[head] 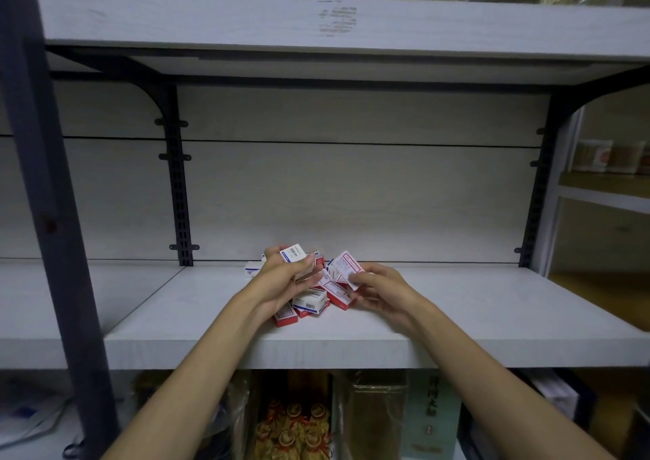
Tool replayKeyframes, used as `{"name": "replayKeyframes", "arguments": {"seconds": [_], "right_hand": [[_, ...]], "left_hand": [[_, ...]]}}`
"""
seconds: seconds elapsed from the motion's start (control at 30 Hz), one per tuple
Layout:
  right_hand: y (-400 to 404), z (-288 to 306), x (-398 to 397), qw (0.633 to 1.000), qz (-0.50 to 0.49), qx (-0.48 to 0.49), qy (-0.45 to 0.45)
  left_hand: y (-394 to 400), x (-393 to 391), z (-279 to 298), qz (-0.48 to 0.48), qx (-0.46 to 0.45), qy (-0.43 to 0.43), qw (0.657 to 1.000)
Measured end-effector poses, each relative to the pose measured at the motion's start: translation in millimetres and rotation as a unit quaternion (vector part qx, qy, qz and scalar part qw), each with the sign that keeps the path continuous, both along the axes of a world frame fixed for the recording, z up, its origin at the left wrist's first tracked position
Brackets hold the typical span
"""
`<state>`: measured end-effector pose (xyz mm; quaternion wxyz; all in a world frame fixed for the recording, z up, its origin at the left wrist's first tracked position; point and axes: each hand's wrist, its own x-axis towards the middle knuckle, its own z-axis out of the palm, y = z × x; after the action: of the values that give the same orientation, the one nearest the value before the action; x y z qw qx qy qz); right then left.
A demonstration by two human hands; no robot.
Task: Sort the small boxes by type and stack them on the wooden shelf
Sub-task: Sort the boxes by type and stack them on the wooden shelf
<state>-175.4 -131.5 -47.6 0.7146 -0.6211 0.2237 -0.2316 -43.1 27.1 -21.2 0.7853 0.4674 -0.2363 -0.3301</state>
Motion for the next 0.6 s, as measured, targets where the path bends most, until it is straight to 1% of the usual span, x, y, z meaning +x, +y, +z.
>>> {"name": "replayKeyframes", "arguments": {"seconds": [0.07, 0.13, 0.27, 0.43, 0.47, 0.53, 0.6], "right_hand": [[2, 2, -3, 1.000, -0.004, 0.012, -0.003], [1, 3, -6, 0.999, -0.017, 0.030, -0.011], [-1, 1, -9, 0.997, -0.035, 0.051, -0.034], [1, 3, -14, 0.980, 0.014, 0.179, -0.090], [1, 2, -14, 0.978, 0.015, 0.181, -0.100], [-1, -2, -12, 0.986, -0.004, 0.138, -0.098], [-1, -4, -14, 0.991, -0.024, 0.101, -0.085]], "left_hand": [[1, 2, -1, -0.018, -0.010, 0.022, 1.000], [3, 5, -2, -0.028, -0.006, 0.014, 0.999], [8, 0, -2, -0.042, 0.013, -0.036, 0.998], [11, -8, -2, 0.017, 0.065, -0.149, 0.987], [11, -8, -2, 0.037, 0.076, -0.174, 0.981], [11, -6, -3, 0.079, 0.105, -0.218, 0.967], [11, -5, -3, 0.097, 0.113, -0.238, 0.960]]}}
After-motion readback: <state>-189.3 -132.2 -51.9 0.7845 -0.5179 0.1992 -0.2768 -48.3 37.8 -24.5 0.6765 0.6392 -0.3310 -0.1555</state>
